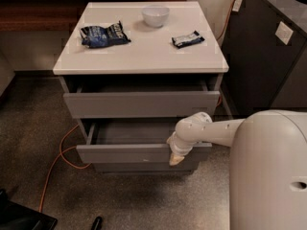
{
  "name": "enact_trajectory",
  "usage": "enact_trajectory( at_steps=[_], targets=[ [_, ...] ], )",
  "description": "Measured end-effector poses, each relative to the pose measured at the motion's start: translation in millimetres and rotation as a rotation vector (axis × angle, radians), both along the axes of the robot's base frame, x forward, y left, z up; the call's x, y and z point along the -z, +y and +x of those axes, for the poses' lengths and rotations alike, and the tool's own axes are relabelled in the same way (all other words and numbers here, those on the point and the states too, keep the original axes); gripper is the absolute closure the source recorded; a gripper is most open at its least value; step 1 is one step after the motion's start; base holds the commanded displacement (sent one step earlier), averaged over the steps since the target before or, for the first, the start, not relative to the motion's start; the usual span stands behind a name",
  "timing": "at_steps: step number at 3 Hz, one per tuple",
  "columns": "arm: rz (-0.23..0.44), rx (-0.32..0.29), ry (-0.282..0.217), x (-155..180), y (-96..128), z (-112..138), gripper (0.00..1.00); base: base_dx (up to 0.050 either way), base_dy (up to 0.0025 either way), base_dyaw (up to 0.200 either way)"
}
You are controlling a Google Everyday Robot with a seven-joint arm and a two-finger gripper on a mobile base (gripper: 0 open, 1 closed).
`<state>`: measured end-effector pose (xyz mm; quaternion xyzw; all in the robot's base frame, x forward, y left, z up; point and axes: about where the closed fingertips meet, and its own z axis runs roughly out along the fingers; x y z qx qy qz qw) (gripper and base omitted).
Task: Open middle drawer
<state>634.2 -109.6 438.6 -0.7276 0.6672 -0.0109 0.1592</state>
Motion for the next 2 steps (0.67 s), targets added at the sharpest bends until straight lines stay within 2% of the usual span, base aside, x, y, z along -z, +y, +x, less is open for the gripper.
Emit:
enact_trajectory(
  at_steps=[1, 2],
  targets=[
    [-0.005, 0.015, 0.016, 25, 5, 8, 0.00, 0.000, 0.00000, 0.000],
    [-0.012, 0.033, 0.027, 47, 8, 22, 0.02, 0.000, 0.00000, 0.000]
  ],
)
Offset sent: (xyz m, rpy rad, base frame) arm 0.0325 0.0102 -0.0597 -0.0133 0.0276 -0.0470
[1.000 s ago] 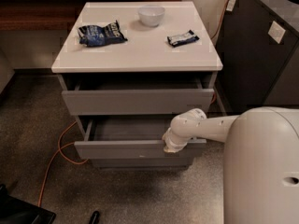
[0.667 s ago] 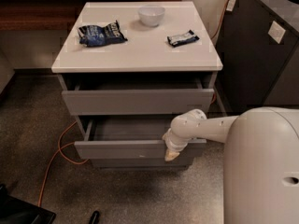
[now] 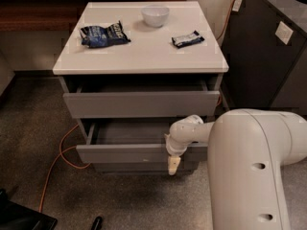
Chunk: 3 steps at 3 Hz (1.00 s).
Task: Open middle drawer
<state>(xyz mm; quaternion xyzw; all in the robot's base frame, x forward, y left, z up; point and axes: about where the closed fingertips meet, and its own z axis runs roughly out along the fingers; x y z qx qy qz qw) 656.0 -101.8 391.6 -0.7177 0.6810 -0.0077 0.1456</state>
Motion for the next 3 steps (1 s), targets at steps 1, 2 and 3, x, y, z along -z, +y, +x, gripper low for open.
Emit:
enact_trajectory(
  at_steps=[1, 2, 3],
  targets=[
    [-0.005, 0.006, 0.002, 7.0, 1.4, 8.5, 0.33, 0.000, 0.00000, 0.000],
    [-0.005, 0.006, 0.002, 7.0, 1.4, 8.5, 0.56, 0.000, 0.00000, 0.000],
    [0.007, -0.014, 0.000, 1.6, 6.0, 2.1, 0.80, 0.000, 0.00000, 0.000]
  ],
)
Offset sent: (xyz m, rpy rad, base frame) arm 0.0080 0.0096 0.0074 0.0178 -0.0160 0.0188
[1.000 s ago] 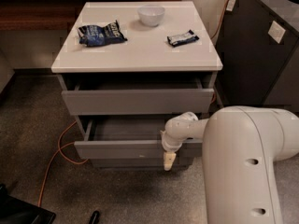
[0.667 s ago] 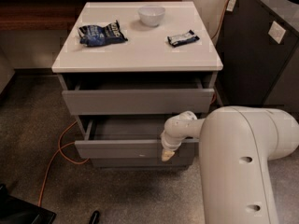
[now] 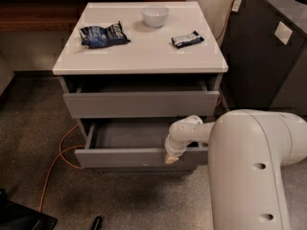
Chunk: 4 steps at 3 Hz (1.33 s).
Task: Open middle drawer
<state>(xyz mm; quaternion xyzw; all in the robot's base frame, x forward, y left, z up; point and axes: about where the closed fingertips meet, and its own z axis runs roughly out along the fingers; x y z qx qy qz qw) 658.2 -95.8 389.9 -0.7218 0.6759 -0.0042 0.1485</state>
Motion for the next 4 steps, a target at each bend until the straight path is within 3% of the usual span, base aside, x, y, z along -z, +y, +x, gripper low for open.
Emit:
enact_trajectory(
  at_steps=[1, 4],
  targets=[
    [0.014, -0.029, 0.003, -5.5, 5.4, -16.2, 1.00, 0.000, 0.00000, 0.000],
    [0.016, -0.044, 0.005, -6.2, 7.7, -25.2, 1.00, 0.000, 0.00000, 0.000]
  ],
)
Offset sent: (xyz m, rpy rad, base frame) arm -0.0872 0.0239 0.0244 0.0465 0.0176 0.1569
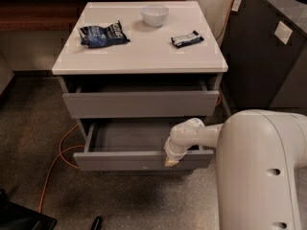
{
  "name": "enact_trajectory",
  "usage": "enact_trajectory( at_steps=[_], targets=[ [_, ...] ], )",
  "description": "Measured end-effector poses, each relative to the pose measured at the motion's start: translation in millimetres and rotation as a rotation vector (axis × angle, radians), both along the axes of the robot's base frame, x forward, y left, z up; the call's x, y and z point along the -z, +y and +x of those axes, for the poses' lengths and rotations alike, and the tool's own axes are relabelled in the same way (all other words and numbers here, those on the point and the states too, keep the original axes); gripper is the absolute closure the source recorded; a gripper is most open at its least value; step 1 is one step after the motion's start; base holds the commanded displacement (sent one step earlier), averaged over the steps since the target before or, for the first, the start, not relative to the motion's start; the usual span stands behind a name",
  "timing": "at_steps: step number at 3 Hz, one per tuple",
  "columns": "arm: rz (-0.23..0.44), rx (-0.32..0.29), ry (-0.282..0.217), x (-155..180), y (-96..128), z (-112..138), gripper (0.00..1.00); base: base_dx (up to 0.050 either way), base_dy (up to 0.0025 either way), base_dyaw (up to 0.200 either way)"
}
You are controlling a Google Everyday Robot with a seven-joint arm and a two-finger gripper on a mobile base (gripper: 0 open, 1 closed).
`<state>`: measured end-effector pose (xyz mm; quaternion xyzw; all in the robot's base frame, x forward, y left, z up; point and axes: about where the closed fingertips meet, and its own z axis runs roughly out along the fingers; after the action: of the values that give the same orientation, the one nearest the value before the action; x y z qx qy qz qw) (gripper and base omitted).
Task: Open middle drawer
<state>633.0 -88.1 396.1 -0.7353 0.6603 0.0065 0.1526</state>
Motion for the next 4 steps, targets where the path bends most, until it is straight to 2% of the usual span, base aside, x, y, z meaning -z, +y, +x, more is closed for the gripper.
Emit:
enact_trajectory(
  at_steps=[2, 3, 4],
  targets=[
    [0.000, -0.009, 0.000, 0.2, 1.2, -5.4, 1.00, 0.000, 0.00000, 0.000],
    [0.000, -0.009, 0.000, 0.2, 1.2, -5.4, 0.84, 0.000, 0.00000, 0.000],
    [0.000, -0.009, 0.000, 0.2, 0.6, -5.4, 0.51, 0.000, 0.00000, 0.000]
  ],
)
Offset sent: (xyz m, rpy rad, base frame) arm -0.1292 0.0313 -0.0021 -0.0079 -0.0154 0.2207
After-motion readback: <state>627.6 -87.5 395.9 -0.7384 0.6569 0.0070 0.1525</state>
